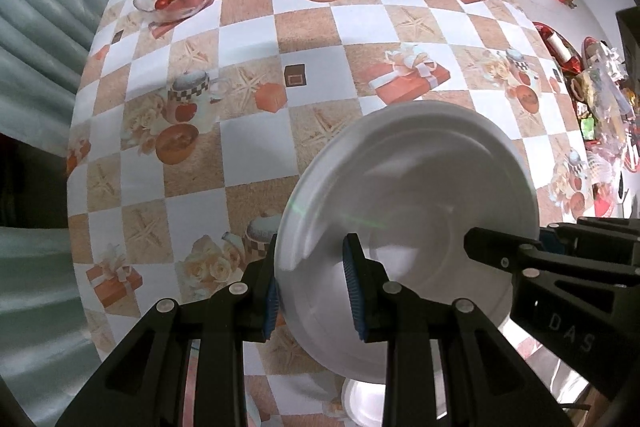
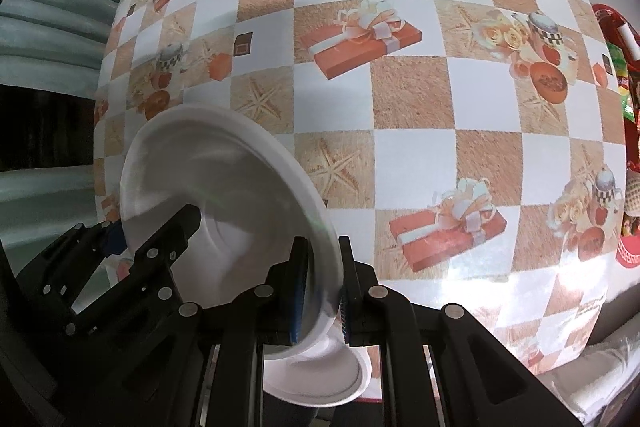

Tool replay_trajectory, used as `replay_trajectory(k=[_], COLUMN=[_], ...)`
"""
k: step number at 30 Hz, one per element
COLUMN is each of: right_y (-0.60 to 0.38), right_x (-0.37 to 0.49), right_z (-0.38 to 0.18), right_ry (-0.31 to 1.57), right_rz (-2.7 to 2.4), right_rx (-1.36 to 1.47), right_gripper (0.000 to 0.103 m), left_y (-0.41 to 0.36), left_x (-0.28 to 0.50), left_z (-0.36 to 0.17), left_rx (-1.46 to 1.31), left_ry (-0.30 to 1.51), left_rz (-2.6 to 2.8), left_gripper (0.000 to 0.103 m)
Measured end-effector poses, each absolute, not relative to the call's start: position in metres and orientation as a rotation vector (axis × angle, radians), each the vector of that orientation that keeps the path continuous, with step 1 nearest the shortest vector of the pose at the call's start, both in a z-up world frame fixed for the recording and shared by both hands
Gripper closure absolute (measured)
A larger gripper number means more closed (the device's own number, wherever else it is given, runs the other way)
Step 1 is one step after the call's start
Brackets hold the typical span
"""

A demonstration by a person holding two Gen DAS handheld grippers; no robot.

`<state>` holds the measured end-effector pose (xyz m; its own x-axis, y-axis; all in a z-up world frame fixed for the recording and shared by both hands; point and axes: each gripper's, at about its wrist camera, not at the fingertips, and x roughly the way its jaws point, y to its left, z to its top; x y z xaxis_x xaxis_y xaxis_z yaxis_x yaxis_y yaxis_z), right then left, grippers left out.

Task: Organize plates and bowls

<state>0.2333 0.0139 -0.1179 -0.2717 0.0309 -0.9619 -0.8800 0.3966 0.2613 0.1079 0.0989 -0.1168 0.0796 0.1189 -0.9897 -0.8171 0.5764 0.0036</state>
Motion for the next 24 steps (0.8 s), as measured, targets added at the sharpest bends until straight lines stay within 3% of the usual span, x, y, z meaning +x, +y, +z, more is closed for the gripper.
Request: replay_trajectory(k=[24], right_y=[-0.096], right_x=[0.206], right_z=[-0.118], right_ry=[1.689], right_rz=[0.941], right_rx=[-0.748], right_gripper=[0.087], left_y=[0.000], left_x=[0.089], left_z=[-0.117], left_rx=[-0.561], left_ry=[1.418], left_rz=[0.593], left_gripper=[0.072])
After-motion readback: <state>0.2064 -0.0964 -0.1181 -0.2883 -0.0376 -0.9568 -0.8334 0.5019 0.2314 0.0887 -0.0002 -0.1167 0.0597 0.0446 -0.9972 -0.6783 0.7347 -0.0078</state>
